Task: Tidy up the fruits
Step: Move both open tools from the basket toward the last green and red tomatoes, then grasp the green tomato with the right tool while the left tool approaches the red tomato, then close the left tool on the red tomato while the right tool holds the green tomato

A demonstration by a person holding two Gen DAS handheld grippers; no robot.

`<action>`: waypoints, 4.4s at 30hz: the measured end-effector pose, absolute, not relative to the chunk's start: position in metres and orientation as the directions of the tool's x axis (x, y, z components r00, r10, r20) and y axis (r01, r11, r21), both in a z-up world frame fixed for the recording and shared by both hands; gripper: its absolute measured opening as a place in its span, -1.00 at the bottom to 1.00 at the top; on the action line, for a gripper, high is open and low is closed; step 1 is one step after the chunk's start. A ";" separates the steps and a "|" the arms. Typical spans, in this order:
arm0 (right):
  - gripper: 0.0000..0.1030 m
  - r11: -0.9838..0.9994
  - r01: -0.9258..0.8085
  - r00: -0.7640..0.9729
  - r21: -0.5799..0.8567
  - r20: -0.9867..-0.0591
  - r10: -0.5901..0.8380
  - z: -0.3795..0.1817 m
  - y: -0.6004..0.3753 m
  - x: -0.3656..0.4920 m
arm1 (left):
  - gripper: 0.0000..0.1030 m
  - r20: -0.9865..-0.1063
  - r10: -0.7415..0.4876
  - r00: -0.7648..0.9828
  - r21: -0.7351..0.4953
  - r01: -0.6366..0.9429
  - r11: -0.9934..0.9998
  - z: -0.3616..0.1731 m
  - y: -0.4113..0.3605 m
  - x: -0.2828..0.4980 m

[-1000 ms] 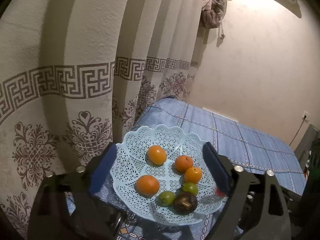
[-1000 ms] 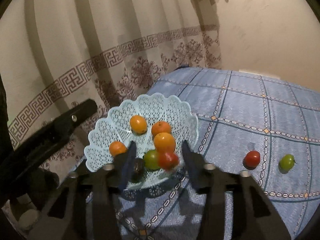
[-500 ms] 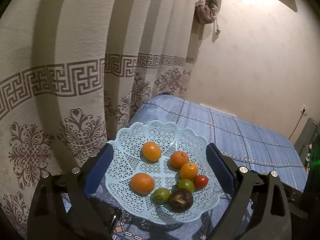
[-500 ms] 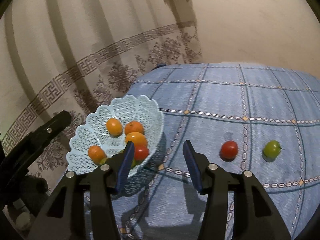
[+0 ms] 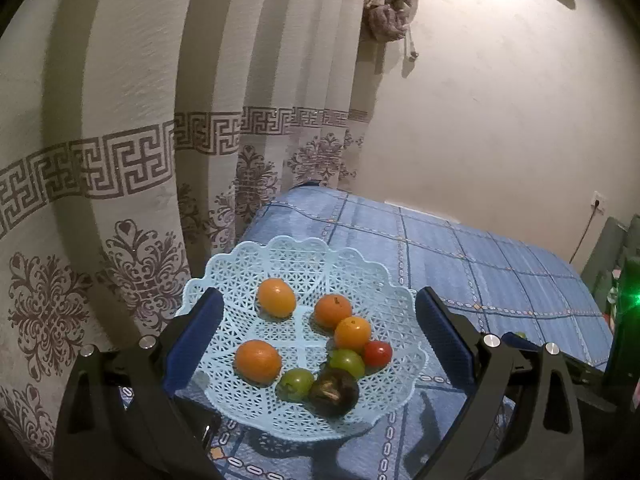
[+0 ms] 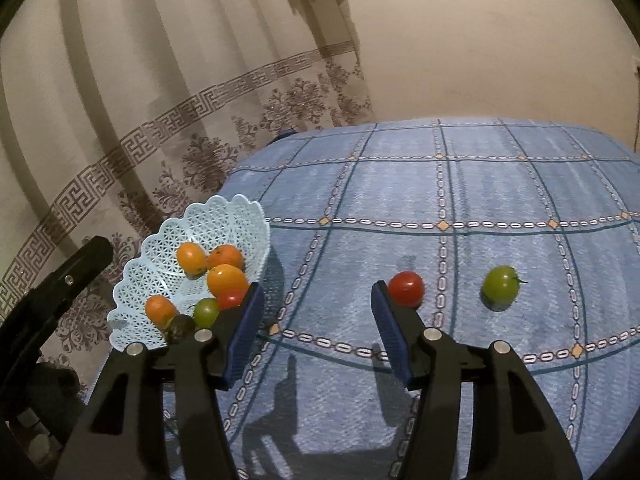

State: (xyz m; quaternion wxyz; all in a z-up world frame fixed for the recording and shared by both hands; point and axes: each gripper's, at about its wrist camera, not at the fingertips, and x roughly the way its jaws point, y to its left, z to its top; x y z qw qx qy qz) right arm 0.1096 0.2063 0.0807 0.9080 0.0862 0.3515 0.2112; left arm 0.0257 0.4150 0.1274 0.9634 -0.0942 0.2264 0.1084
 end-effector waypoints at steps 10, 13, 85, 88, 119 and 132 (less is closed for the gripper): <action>0.18 0.920 -0.273 0.687 0.281 -0.612 0.391 0.077 0.181 0.109 | 0.91 -0.461 0.141 0.876 -0.104 -0.211 0.972 0.126 0.397 0.028; 0.18 0.928 -0.257 0.691 0.272 -0.619 0.373 0.074 0.171 0.110 | 0.91 -0.463 0.137 0.876 -0.093 -0.202 0.975 0.125 0.392 0.029; -0.44 0.948 -0.147 0.635 0.282 -0.708 0.309 0.031 0.111 0.193 | 0.91 -0.535 0.063 0.842 0.045 -0.046 0.998 0.112 0.298 0.057; -0.44 0.947 -0.142 0.646 0.287 -0.698 0.308 0.038 0.102 0.185 | 0.91 -0.533 0.061 0.844 0.060 -0.035 0.998 0.112 0.293 0.058; -0.44 0.946 -0.091 0.684 0.312 -0.670 0.287 0.047 0.035 0.136 | 0.36 -0.697 -0.024 0.716 0.073 0.105 0.992 0.047 0.232 0.137; -0.44 0.946 -0.096 0.691 0.309 -0.663 0.287 0.044 0.039 0.137 | -0.44 -0.737 -0.074 0.672 -0.008 0.100 0.995 0.027 0.244 0.158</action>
